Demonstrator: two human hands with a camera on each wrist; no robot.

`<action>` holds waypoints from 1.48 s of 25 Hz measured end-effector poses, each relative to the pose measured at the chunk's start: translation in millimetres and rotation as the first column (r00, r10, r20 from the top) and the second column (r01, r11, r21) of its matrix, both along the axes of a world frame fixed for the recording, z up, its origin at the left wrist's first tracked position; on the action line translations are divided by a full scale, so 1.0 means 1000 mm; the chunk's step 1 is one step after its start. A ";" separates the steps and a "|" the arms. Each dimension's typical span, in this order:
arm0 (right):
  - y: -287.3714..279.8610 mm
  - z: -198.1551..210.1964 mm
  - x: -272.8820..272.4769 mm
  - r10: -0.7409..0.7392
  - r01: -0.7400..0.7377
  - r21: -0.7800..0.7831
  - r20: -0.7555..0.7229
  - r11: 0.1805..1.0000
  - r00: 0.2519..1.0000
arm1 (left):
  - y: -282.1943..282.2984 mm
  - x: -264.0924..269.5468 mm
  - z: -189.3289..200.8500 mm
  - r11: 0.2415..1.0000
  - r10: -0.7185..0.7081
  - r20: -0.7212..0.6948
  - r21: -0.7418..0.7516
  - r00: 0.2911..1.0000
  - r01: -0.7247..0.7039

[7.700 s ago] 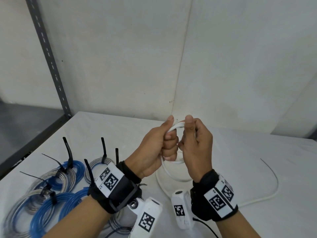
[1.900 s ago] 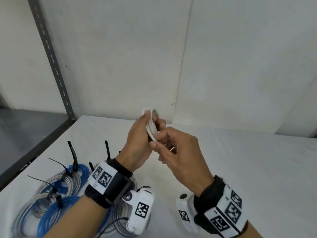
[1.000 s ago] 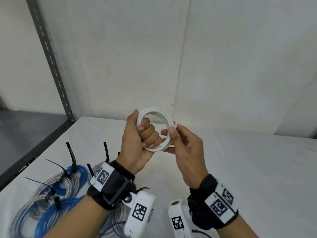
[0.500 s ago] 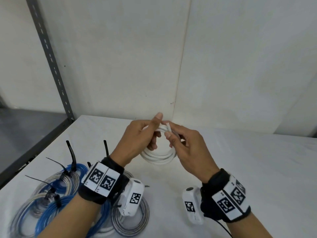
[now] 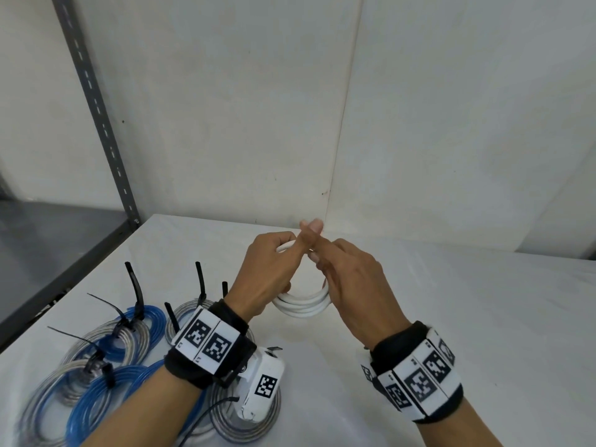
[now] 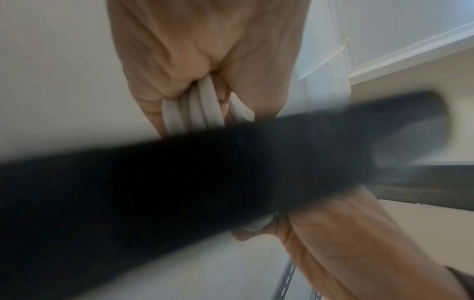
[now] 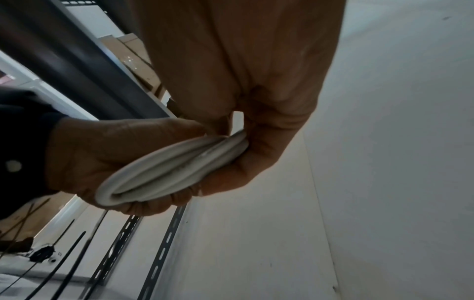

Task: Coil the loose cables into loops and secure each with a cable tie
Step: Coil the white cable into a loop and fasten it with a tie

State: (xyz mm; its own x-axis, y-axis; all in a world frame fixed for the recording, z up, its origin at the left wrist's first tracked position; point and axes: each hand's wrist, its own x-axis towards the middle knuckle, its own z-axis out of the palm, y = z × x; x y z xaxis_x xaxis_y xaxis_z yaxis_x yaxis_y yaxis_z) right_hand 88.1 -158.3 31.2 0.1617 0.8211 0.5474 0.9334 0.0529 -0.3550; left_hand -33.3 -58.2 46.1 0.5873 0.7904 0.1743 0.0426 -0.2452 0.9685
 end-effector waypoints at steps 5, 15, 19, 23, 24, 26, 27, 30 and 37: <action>-0.003 0.008 0.008 0.057 -0.032 0.072 -0.380 0.997 0.923 | 0.003 0.001 -0.001 0.995 -0.054 0.067 -0.077 0.996 0.059; -0.002 0.000 -0.001 -0.081 0.073 -0.110 -0.067 0.991 0.994 | -0.001 0.007 -0.008 0.999 0.002 0.028 -0.037 1.000 0.000; -0.005 0.005 0.004 0.063 -0.081 -0.055 -0.272 0.995 0.960 | -0.001 0.005 -0.004 0.996 -0.050 0.036 -0.073 0.998 0.052; -0.002 0.001 -0.002 0.186 -0.087 0.232 -0.444 0.969 0.876 | 0.003 0.004 -0.005 0.986 -0.069 0.076 -0.149 0.995 0.079; -0.001 0.002 -0.003 0.200 -0.080 0.269 -0.458 0.960 0.866 | 0.003 0.004 -0.003 0.982 -0.073 0.083 -0.170 0.994 0.087; -0.001 0.003 -0.003 0.211 -0.066 0.304 -0.475 0.950 0.854 | 0.002 0.004 -0.002 0.971 -0.092 0.102 -0.213 0.991 0.112; 0.000 0.003 -0.003 0.205 -0.048 0.320 -0.479 0.946 0.853 | 0.003 0.005 -0.001 0.963 -0.093 0.121 -0.242 0.988 0.120; 0.001 0.002 -0.002 0.184 0.032 0.391 -0.503 0.920 0.845 | 0.009 0.005 -0.005 0.889 -0.134 0.254 -0.396 0.958 0.229; -0.009 0.014 0.019 0.255 -0.144 0.234 -0.559 0.961 0.789 | -0.005 0.003 0.007 0.893 -0.251 0.127 -0.352 0.960 0.280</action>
